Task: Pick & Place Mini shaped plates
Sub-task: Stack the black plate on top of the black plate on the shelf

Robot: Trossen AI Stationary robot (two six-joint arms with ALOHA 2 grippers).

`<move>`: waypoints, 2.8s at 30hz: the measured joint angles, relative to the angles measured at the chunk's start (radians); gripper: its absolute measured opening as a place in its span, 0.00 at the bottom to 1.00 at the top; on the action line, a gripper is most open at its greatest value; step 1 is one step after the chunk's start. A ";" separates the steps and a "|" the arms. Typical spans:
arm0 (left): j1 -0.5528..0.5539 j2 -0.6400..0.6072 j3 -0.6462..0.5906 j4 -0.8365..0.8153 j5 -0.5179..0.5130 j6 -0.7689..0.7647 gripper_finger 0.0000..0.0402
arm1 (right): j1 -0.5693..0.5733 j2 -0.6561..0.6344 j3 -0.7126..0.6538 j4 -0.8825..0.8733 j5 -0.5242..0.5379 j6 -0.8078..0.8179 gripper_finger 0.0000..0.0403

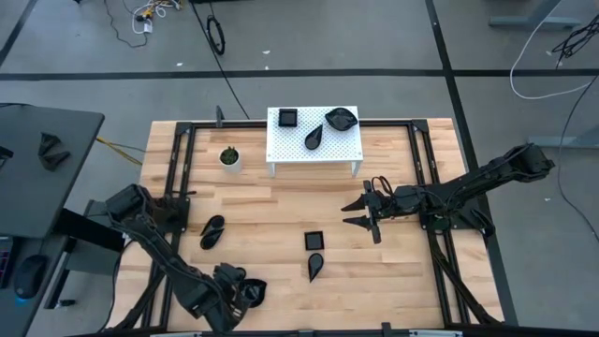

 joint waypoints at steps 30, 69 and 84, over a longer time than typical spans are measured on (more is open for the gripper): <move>0.155 0.057 0.000 -0.514 -0.070 0.110 0.01 | 0.000 0.000 0.000 -0.008 0.000 -0.007 0.39; 0.170 0.037 -0.086 -0.392 0.006 0.187 0.13 | 0.000 0.000 0.000 -0.007 0.000 -0.019 0.39; 0.106 0.091 -0.086 -0.052 -0.116 0.216 0.13 | 0.000 0.000 0.000 0.000 0.000 -0.027 0.39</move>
